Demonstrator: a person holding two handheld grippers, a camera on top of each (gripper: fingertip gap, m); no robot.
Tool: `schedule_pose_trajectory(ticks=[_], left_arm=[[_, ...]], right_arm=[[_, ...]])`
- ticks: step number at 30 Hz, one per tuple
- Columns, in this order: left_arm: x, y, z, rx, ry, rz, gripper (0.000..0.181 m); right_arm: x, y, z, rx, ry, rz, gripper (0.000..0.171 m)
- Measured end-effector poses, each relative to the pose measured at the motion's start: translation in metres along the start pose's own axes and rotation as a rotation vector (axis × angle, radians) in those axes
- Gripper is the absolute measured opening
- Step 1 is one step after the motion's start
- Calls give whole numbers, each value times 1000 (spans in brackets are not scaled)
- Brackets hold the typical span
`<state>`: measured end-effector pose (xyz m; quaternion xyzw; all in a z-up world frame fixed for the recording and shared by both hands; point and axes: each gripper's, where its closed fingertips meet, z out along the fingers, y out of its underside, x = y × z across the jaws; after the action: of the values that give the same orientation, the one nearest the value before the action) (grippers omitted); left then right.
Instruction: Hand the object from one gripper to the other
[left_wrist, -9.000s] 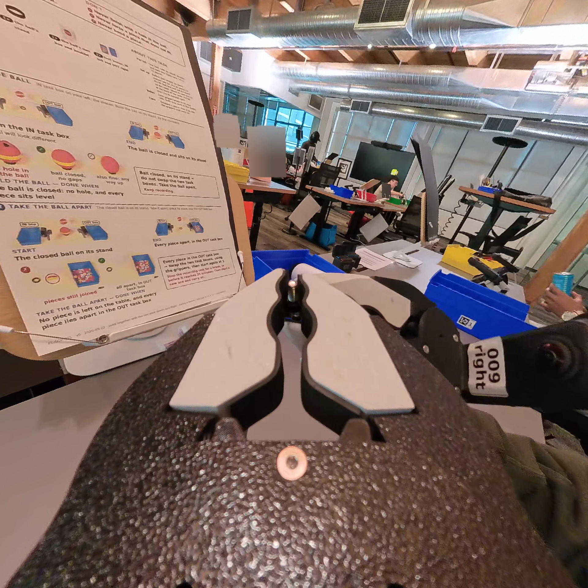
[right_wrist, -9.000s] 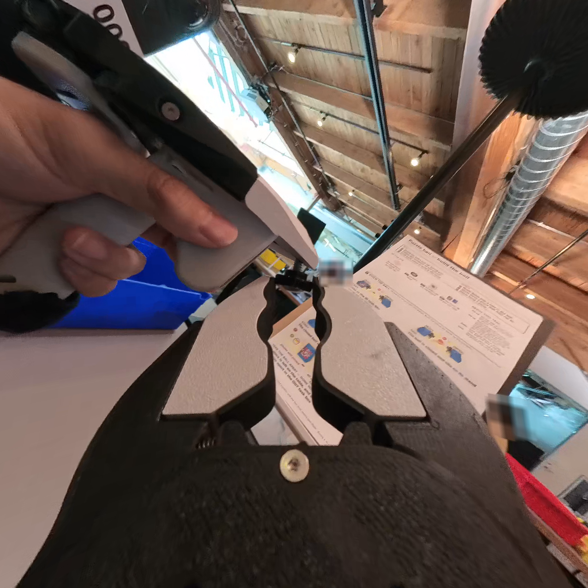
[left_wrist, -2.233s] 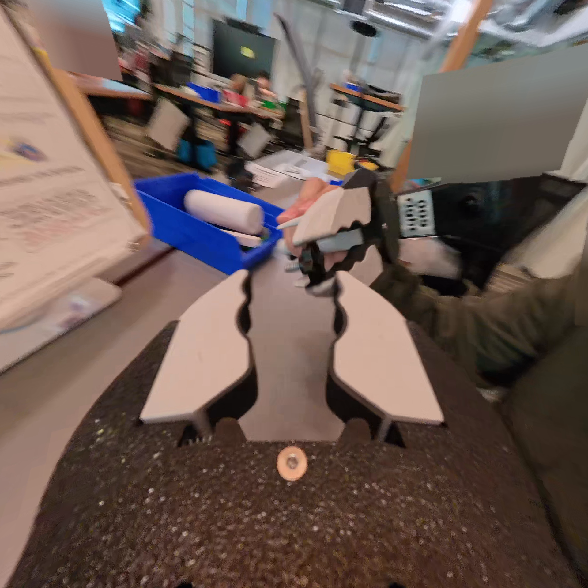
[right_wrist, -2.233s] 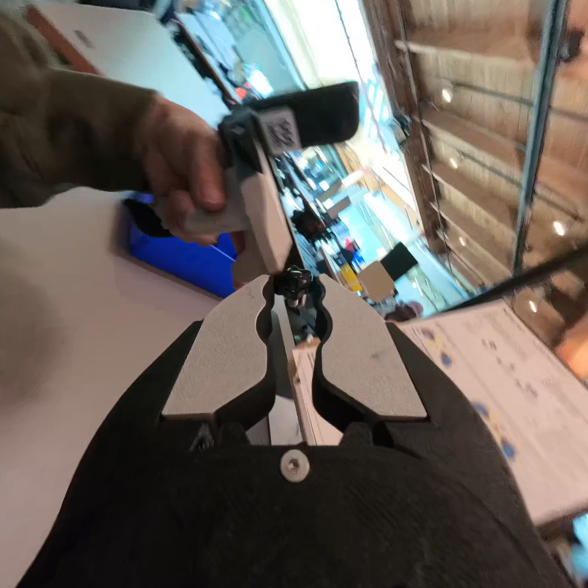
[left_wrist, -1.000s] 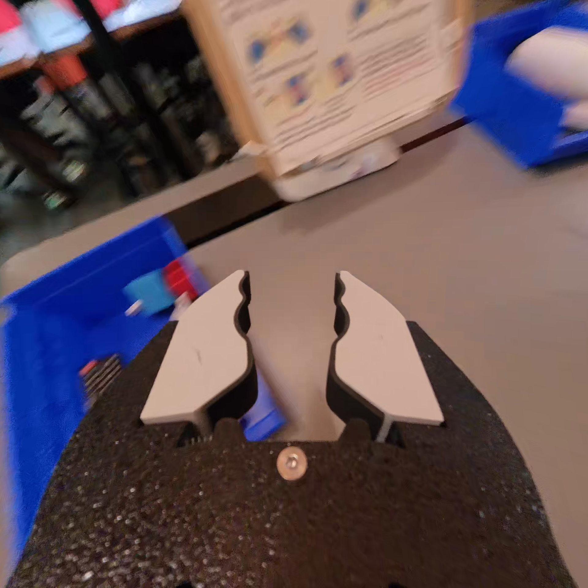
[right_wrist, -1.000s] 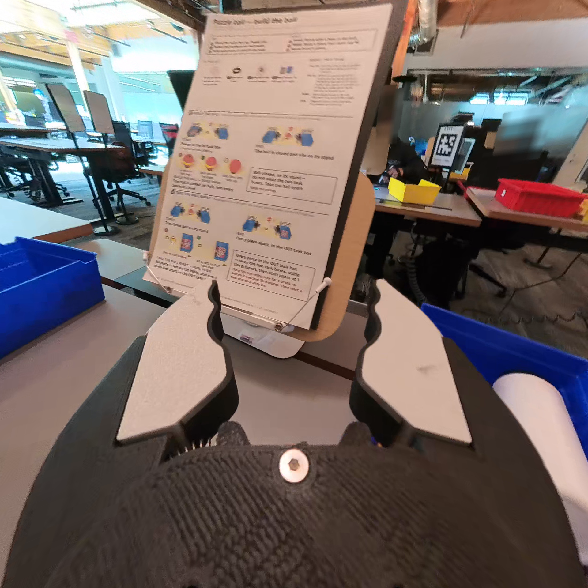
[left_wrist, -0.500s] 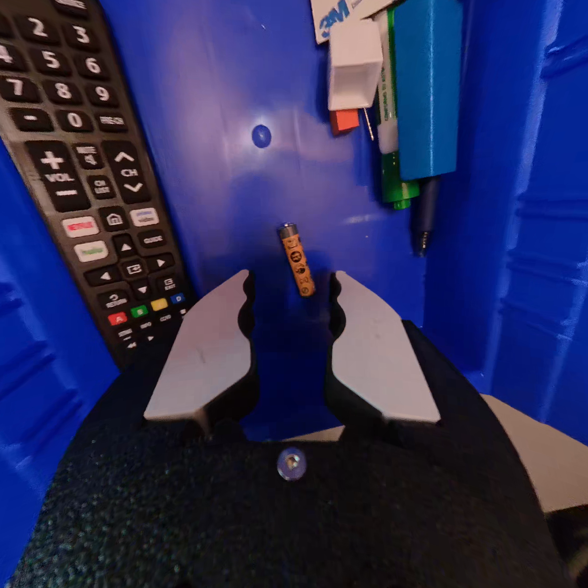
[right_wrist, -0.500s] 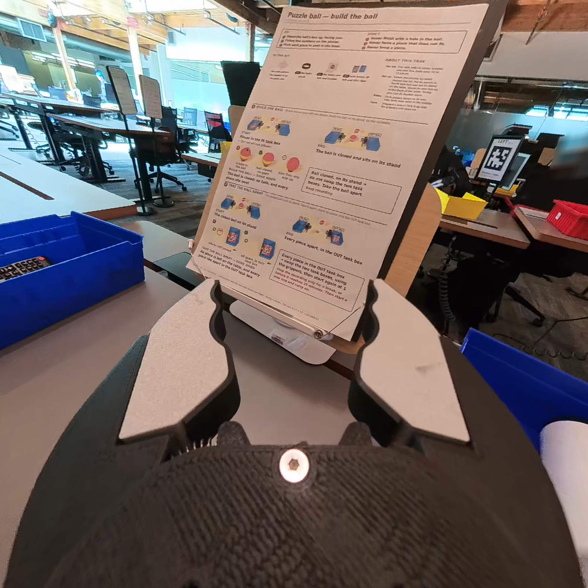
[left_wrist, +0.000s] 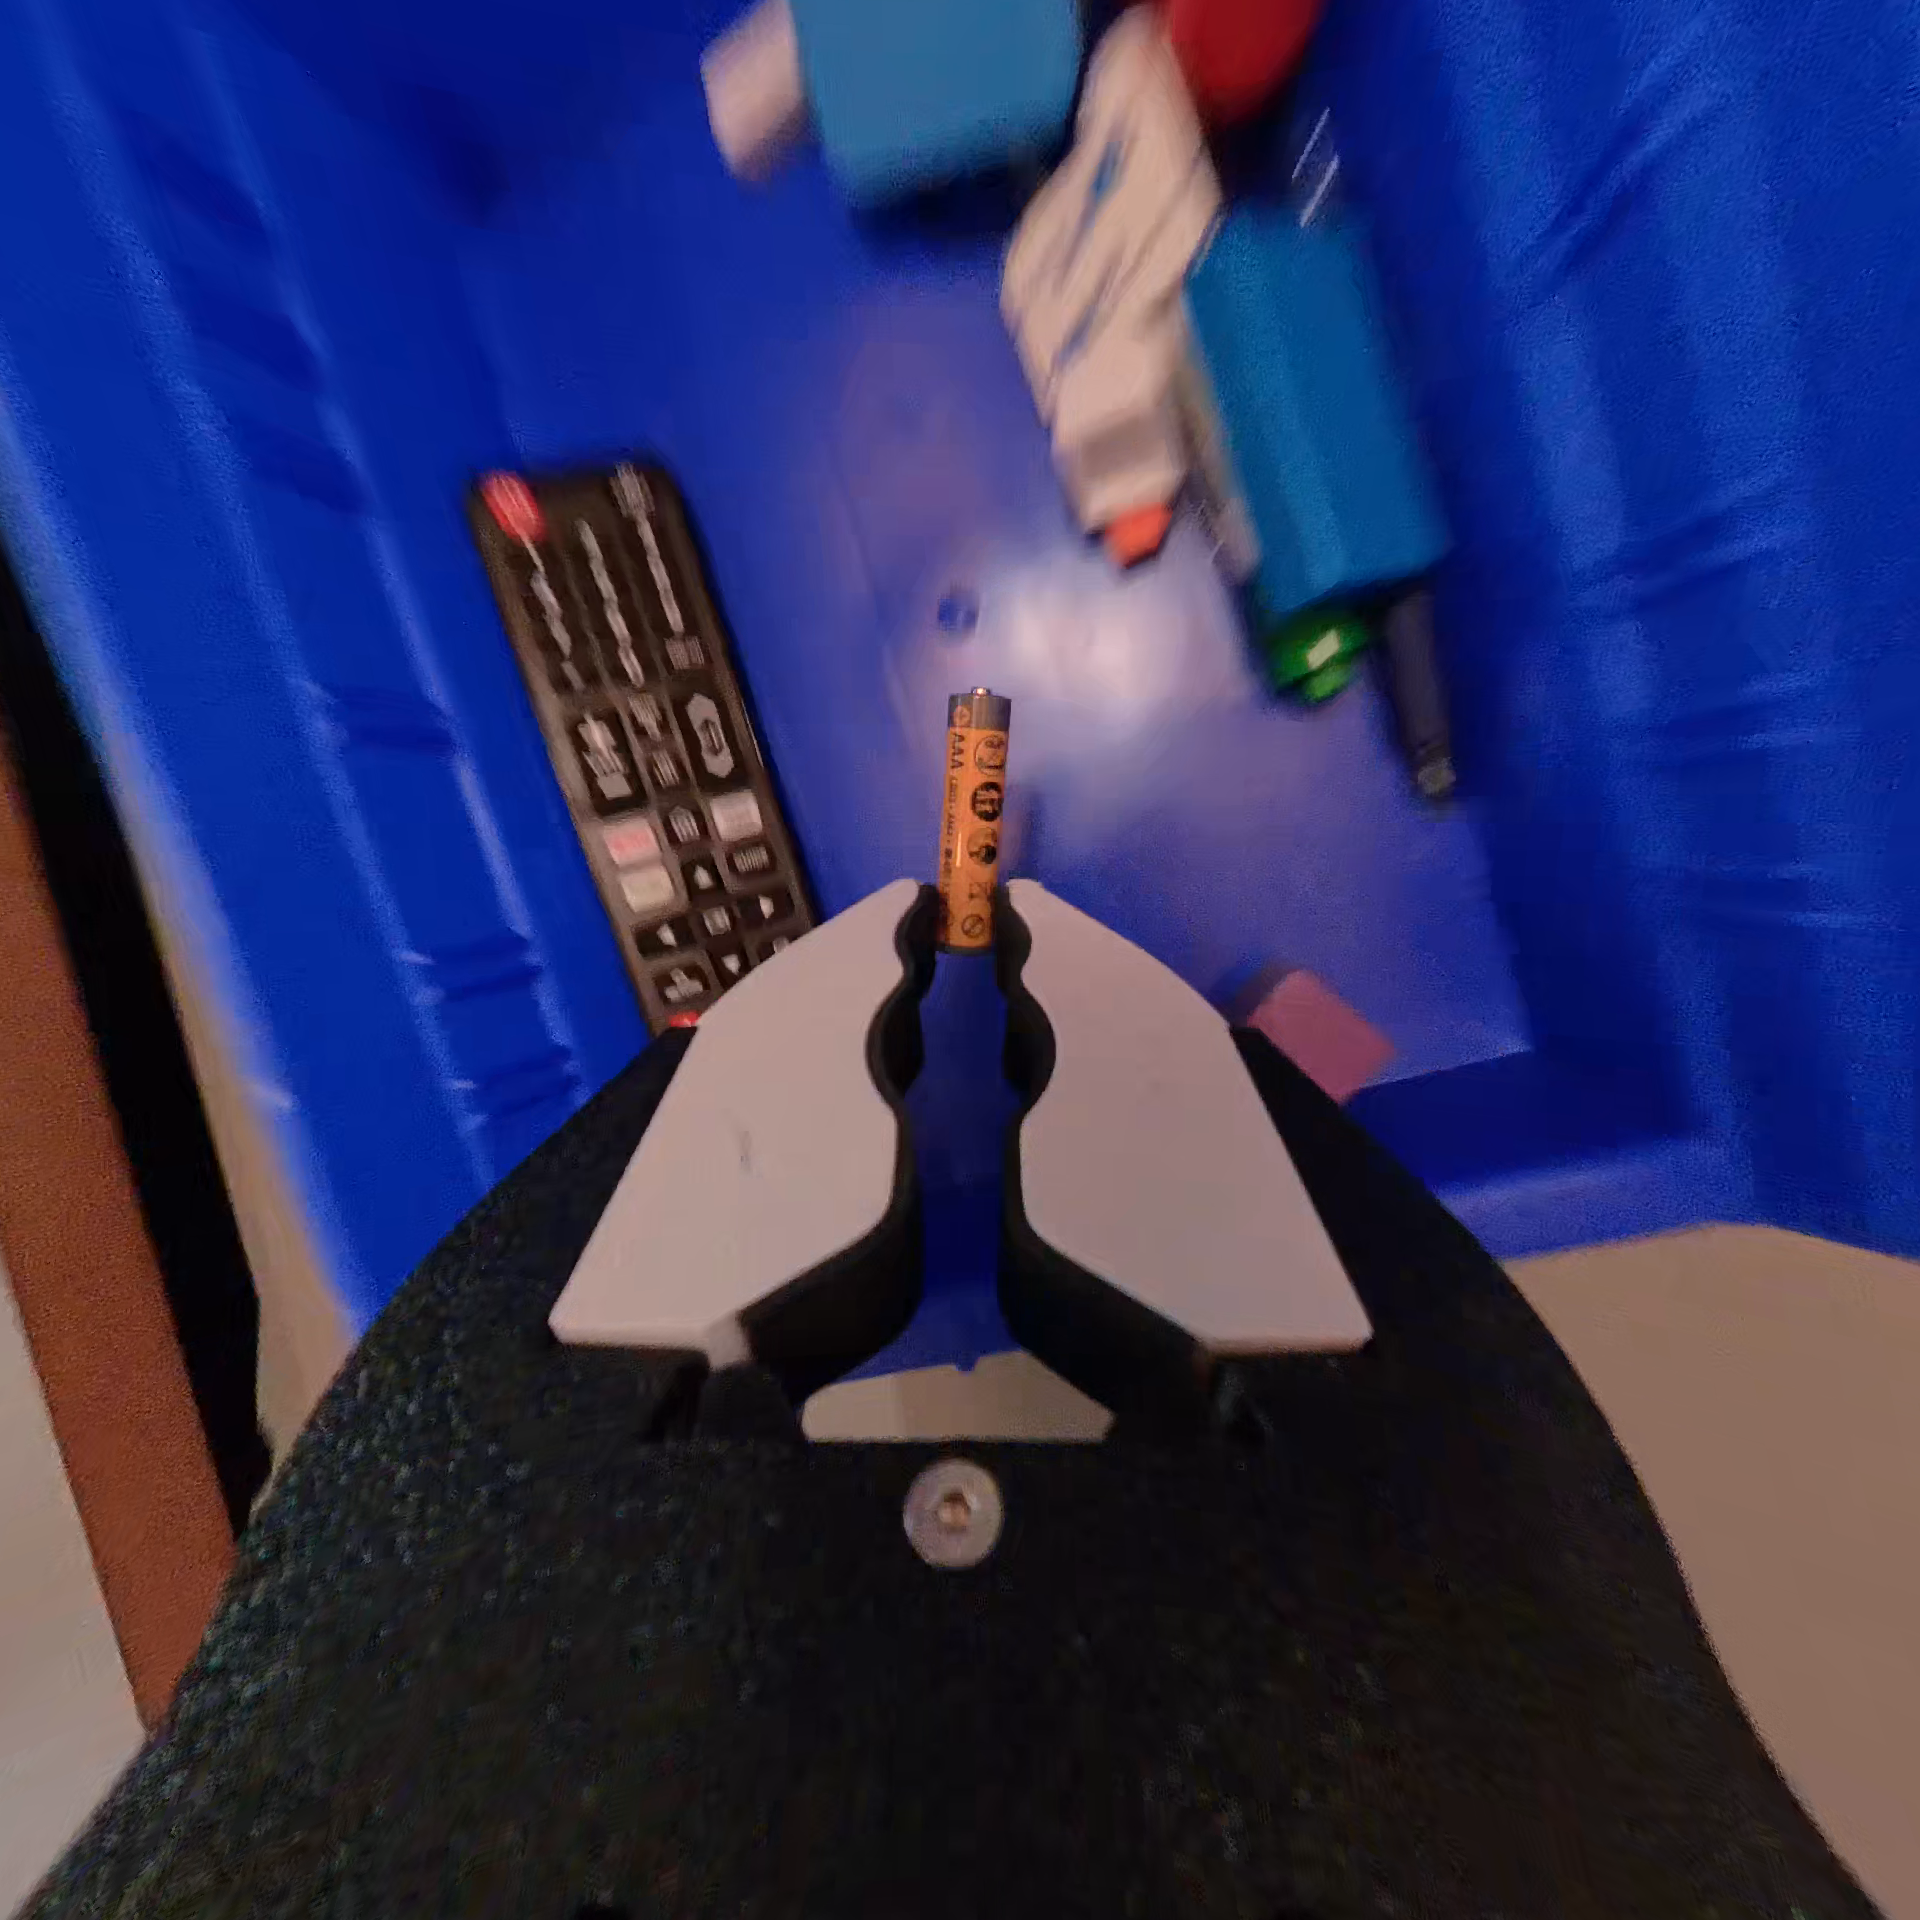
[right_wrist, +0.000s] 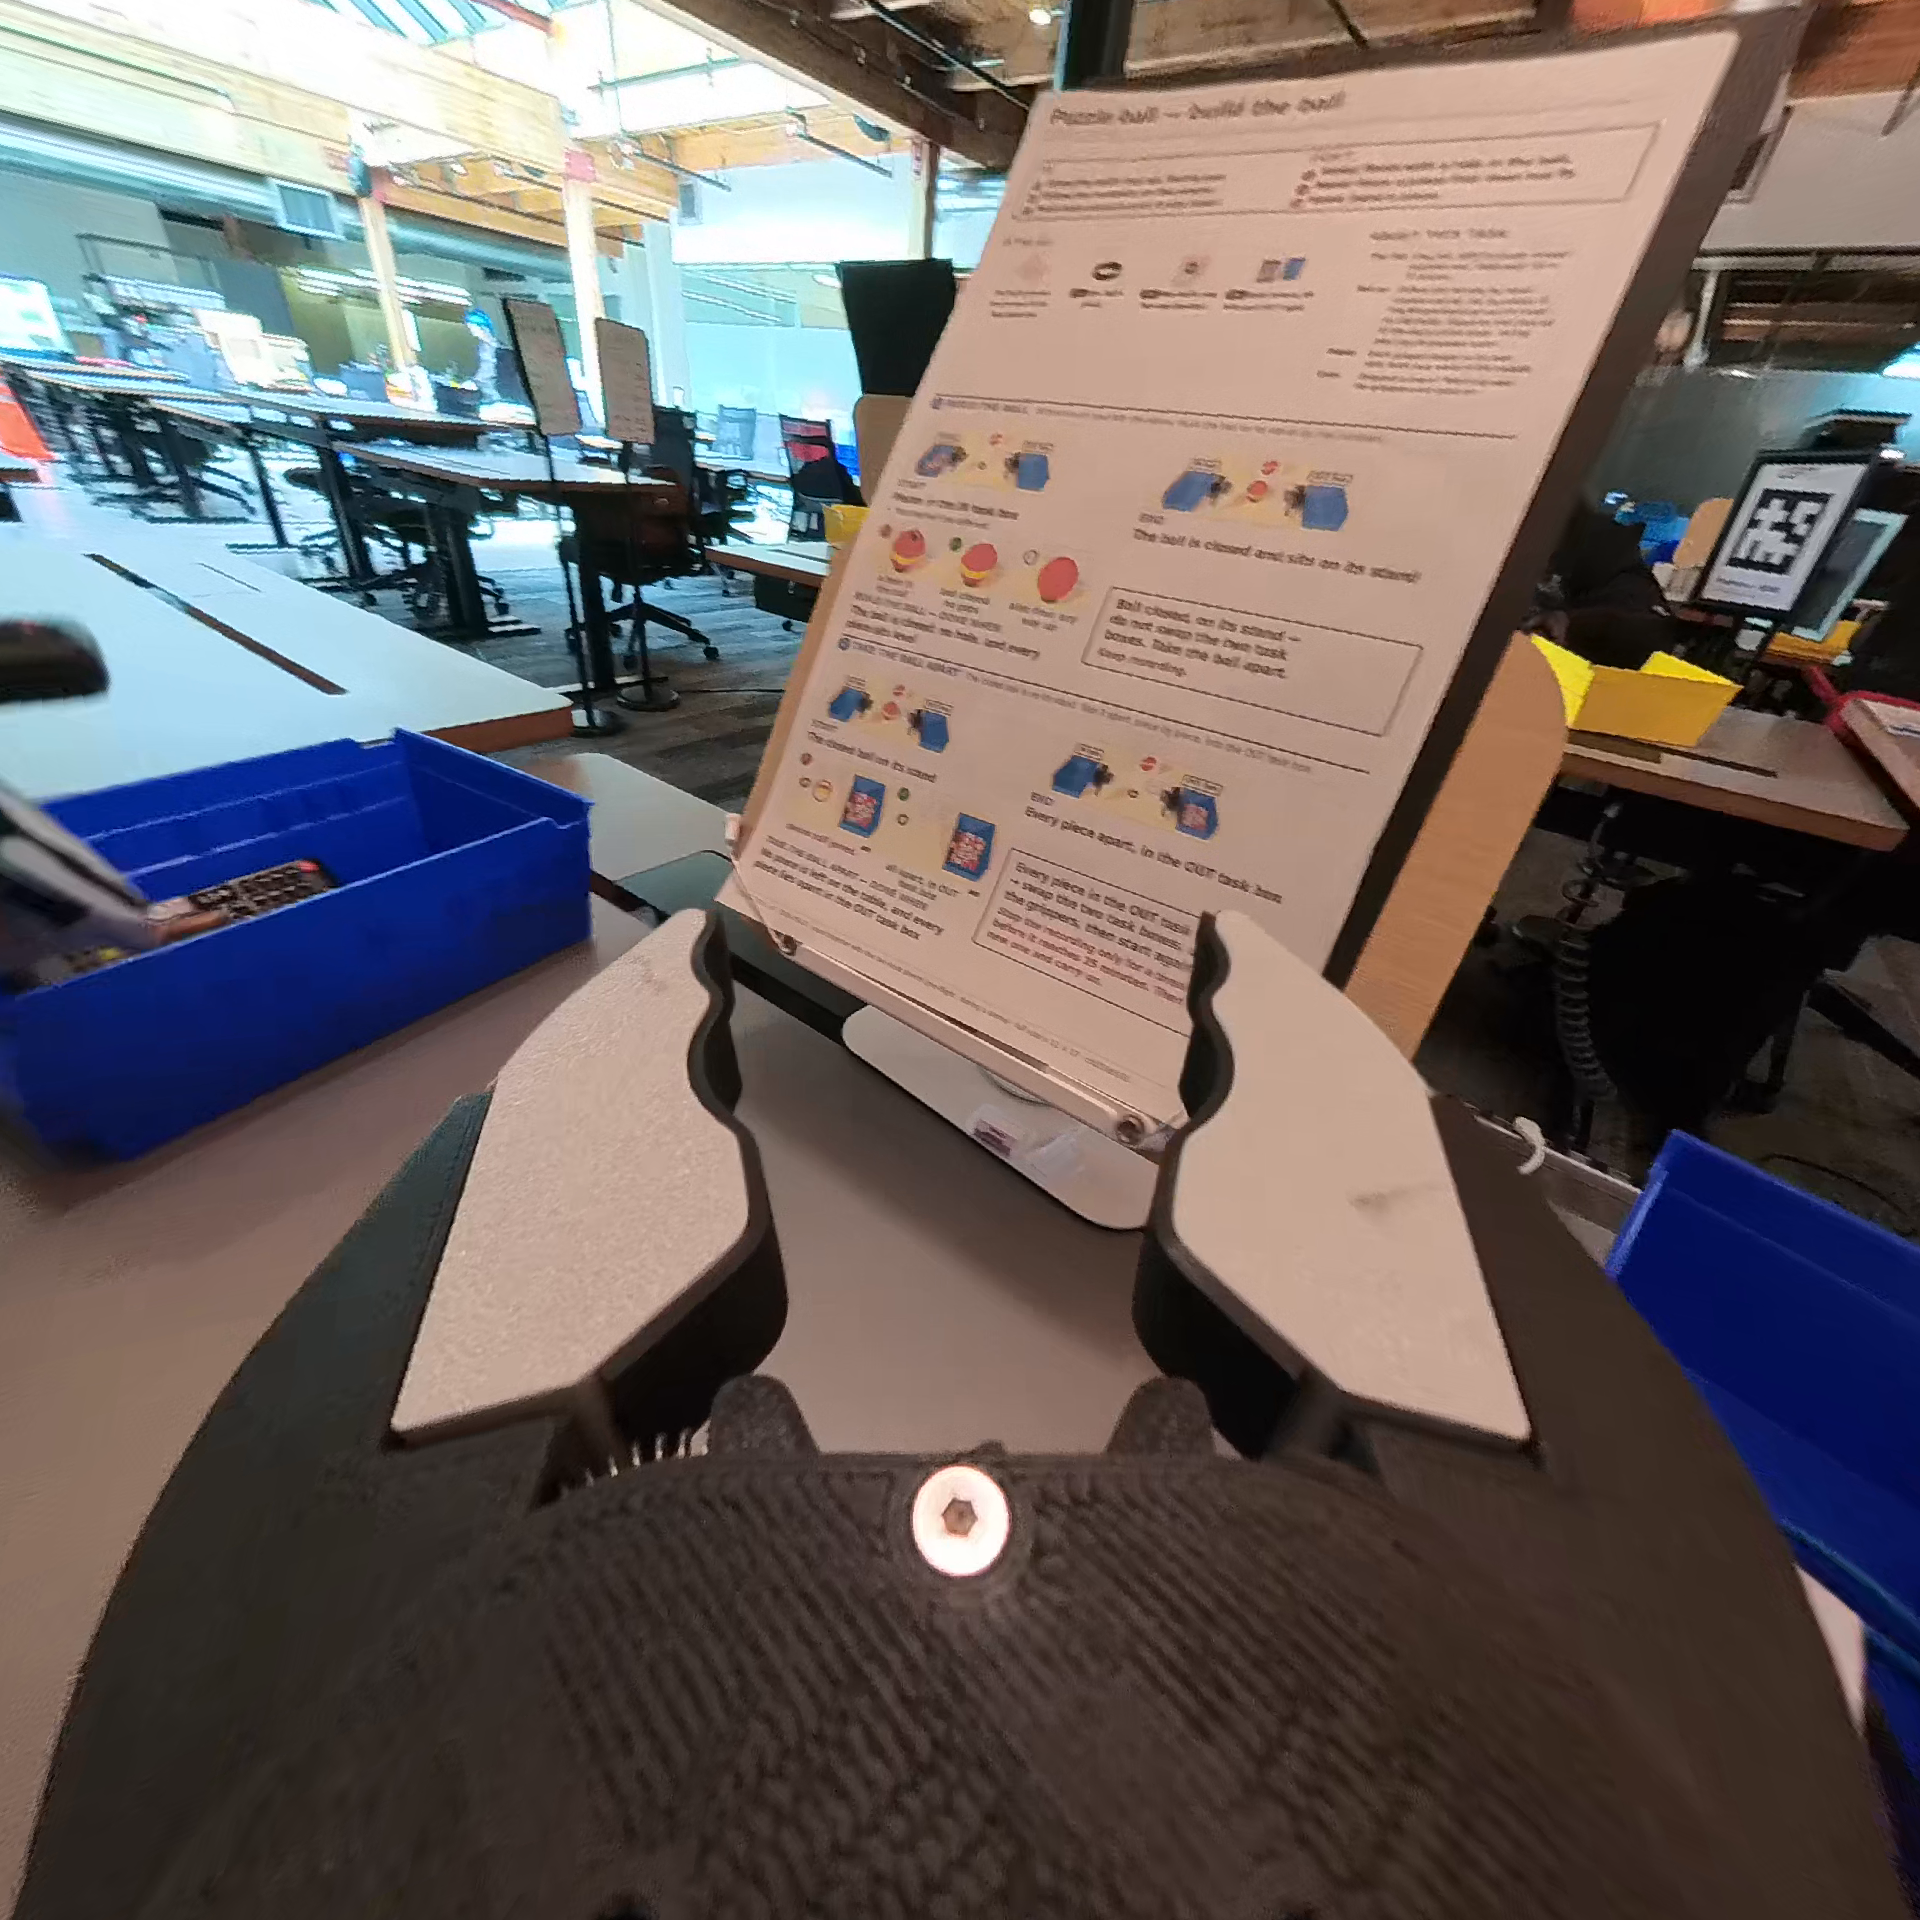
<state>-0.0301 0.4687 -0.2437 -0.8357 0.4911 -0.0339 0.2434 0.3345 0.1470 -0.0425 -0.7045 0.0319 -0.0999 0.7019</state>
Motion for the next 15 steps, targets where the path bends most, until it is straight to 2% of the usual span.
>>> schedule_pose_trajectory(ticks=[2,3,5,8,11,14,15], left_arm=[[19,-39,-48,229,92,7,10],[40,-61,-77,366,193,12,10],[93,-97,-142,609,458,37,10],[175,-121,-219,856,785,181,10],[246,-127,-253,954,991,295,10],[302,-129,-261,1002,1134,379,11],[314,-129,-261,1007,1176,384,11]], right_arm=[[-11,-4,1,19,-56,-1,87],[-21,-8,1,35,-108,-8,92],[-51,-19,-2,106,-264,-28,85],[-90,-42,-10,209,-454,72,76],[-132,-56,-22,234,-677,165,78],[-146,-66,-27,272,-711,148,73],[-145,-68,-28,287,-705,151,66]])
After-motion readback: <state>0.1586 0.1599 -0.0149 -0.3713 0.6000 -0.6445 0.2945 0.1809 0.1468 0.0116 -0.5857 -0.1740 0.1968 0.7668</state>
